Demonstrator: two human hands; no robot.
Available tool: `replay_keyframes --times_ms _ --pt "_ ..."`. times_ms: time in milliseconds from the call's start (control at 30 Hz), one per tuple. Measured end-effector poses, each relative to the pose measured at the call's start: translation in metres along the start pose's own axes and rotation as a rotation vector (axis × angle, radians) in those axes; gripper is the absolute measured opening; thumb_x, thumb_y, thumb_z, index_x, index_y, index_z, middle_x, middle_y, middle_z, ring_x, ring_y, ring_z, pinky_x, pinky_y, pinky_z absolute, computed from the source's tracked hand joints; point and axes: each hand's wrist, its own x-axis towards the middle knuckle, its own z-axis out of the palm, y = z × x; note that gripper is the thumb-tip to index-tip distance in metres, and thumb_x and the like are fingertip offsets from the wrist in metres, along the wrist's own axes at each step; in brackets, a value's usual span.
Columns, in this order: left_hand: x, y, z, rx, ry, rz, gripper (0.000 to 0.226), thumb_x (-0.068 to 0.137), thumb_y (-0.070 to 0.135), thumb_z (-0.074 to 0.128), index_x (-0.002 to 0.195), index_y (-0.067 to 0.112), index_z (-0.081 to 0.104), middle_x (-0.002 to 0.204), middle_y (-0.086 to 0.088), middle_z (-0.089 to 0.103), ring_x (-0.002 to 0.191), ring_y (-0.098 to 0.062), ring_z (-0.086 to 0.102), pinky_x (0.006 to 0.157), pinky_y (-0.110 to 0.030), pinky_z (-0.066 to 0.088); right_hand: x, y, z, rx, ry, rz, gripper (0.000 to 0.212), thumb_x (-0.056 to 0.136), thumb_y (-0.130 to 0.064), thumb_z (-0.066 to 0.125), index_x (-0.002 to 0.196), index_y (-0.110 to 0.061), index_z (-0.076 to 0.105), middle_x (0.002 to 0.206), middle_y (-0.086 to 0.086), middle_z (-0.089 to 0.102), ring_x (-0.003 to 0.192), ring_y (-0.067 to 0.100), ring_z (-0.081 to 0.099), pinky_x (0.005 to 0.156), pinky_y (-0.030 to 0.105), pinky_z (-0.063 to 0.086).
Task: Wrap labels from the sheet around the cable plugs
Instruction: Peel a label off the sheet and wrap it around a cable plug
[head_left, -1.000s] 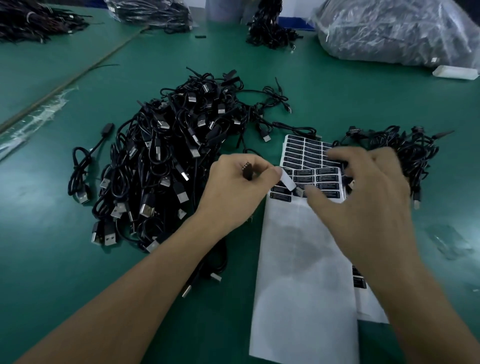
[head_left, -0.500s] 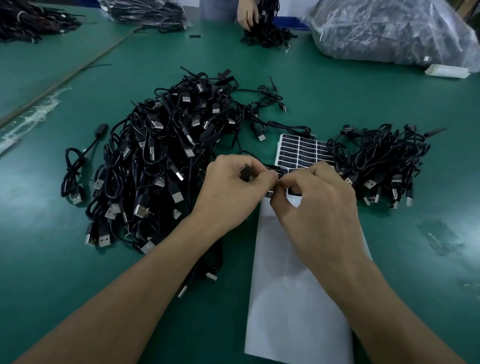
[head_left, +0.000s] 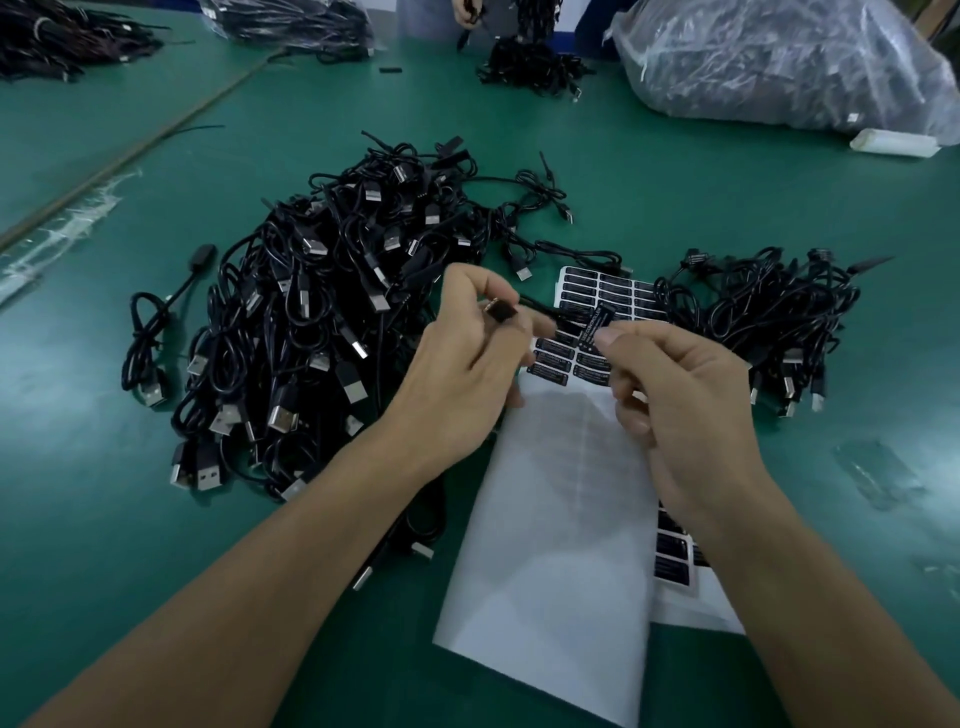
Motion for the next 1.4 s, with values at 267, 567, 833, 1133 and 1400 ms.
replay_keyframes --times_ms 267,567,833,1133,1400 --pt "0.002 0.002 0.0 -0.108 0.082 0.005 0.012 0.099 0.006 0.06 0.09 0.012 0.065 0.084 -0.007 0.074 0.059 -0.009 0.063 0.048 -0.023 0.052 0.004 0.0 -0.003 0.045 -0.087 0.056 0.032 0.089 -0.008 0.068 0.06 -0.022 0.074 0.058 -0.002 0.041 0.052 0.008 0.032 0.039 0.016 0.026" --pt "0.004 -0.004 -0.001 -0.018 -0.011 -0.073 0.011 0.101 0.016 0.06 0.11 0.023 0.061 0.07 -0.004 0.073 0.046 -0.011 0.059 0.042 -0.021 0.046 0.001 -0.004 -0.007 0.05 -0.111 0.057 0.032 0.089 -0.01 0.068 0.061 -0.024 0.073 0.059 -0.001 0.044 0.055 0.009 0.035 0.041 0.018 0.024" --pt "0.0 0.002 0.002 -0.032 -0.131 -0.074 0.01 0.101 0.01 0.059 0.093 0.016 0.063 0.069 0.0 0.074 0.045 -0.007 0.059 0.043 -0.009 0.039 -0.005 -0.004 -0.002 0.151 -0.186 -0.005 0.007 0.069 -0.026 0.075 0.076 -0.026 0.075 0.081 0.002 0.07 0.078 0.016 0.066 0.06 0.022 0.05" --pt "-0.002 0.002 0.002 -0.054 -0.171 -0.083 0.01 0.098 0.009 0.064 0.089 0.011 0.059 0.074 -0.003 0.075 0.052 0.0 0.064 0.045 -0.008 0.041 -0.004 0.001 0.001 0.08 -0.108 -0.028 0.033 0.079 -0.001 0.076 0.069 -0.032 0.073 0.073 -0.004 0.069 0.07 0.011 0.062 0.061 0.022 0.049" --pt "-0.001 -0.005 -0.001 -0.014 -0.103 -0.085 0.017 0.087 0.005 0.076 0.09 0.016 0.064 0.076 0.0 0.074 0.06 -0.017 0.072 0.05 -0.021 0.052 -0.003 0.002 0.003 0.086 -0.09 -0.036 0.033 0.079 -0.001 0.077 0.068 -0.032 0.073 0.071 -0.006 0.069 0.068 0.007 0.061 0.057 0.019 0.047"
